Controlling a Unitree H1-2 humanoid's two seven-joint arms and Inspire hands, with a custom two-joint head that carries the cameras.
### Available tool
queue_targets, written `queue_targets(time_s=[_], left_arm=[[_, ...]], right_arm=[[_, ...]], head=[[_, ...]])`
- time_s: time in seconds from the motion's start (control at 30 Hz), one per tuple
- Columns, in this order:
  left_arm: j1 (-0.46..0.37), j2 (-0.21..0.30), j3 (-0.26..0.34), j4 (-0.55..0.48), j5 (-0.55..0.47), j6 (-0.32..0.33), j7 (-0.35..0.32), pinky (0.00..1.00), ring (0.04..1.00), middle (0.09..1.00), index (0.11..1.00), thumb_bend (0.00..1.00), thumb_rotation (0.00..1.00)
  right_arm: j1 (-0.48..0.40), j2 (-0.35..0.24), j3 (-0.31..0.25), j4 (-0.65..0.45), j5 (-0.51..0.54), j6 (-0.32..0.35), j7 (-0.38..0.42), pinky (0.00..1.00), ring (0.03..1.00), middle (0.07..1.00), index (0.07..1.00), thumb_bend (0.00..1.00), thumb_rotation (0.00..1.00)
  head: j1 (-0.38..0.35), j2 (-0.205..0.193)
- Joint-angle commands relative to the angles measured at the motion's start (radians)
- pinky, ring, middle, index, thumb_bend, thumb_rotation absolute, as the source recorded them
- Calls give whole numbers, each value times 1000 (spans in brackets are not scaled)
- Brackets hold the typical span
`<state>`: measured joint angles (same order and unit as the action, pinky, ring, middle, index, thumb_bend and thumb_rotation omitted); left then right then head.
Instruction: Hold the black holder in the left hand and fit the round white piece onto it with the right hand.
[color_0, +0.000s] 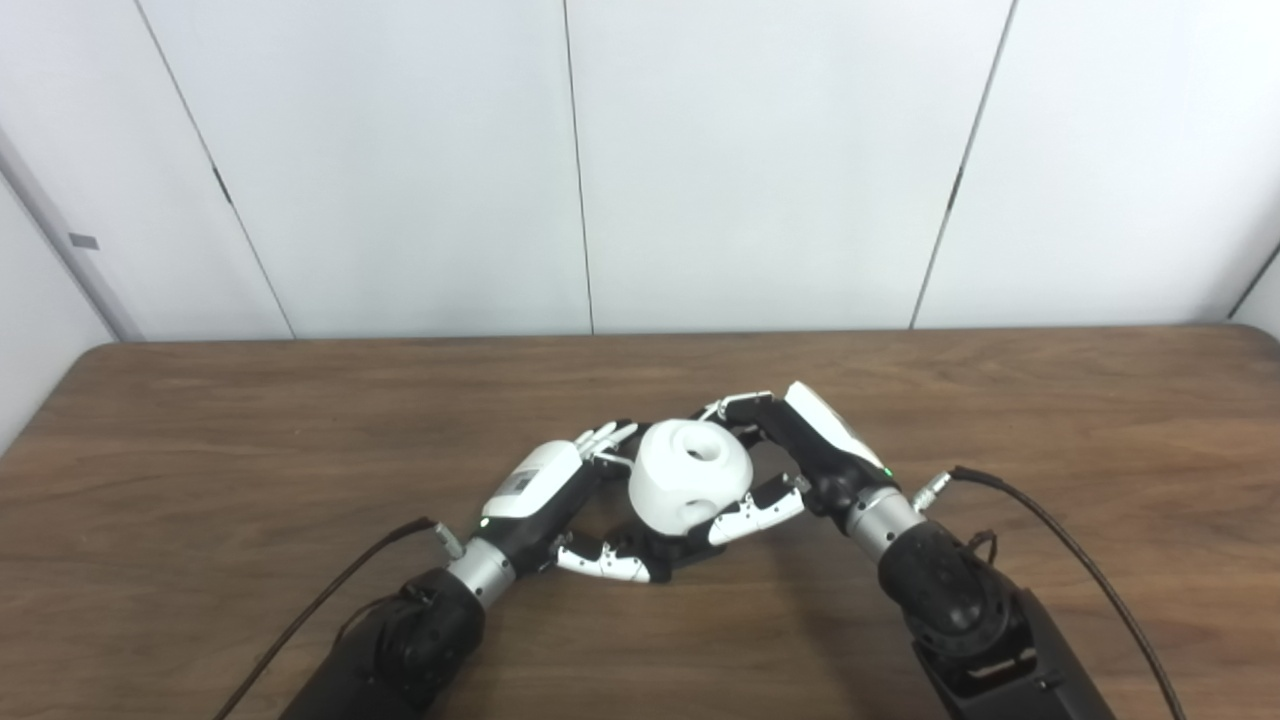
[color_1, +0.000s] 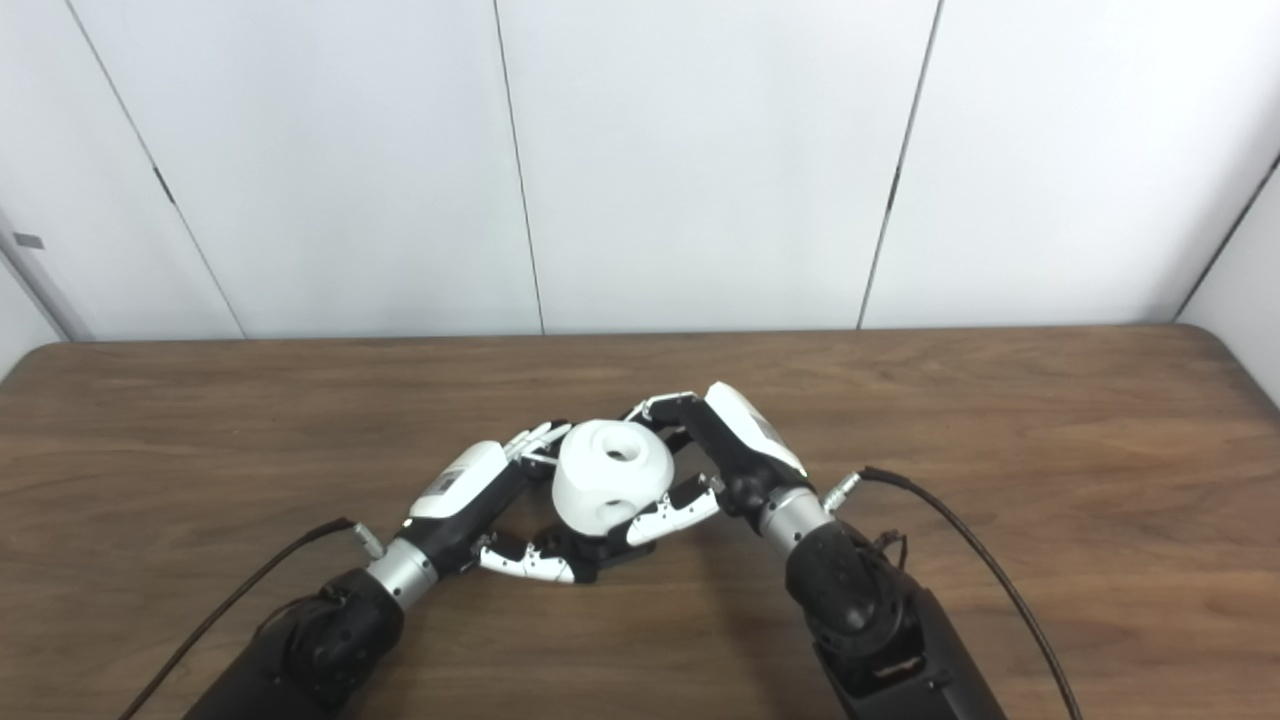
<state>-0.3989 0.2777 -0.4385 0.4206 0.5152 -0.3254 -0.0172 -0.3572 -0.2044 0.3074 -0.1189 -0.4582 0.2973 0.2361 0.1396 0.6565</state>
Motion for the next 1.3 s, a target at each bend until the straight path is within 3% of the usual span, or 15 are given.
queue_targets(time_s=[0.0,0.63,1.27], left_arm=[[73,-34,-53,32,34,32,-58,1000,1000,967,483,524,60],[73,-38,-60,31,33,31,-63,1000,1000,969,483,524,61],[67,-36,-61,39,26,27,-65,1000,1000,963,482,524,61]], right_arm=[[-28,5,5,5,-7,-32,-6,682,771,752,480,522,134],[-53,20,20,-17,-24,-25,11,672,767,748,480,522,133],[-137,-56,49,-80,-97,-7,129,602,735,735,479,521,139]], head=[[1,1],[-3,13],[-7,18]])
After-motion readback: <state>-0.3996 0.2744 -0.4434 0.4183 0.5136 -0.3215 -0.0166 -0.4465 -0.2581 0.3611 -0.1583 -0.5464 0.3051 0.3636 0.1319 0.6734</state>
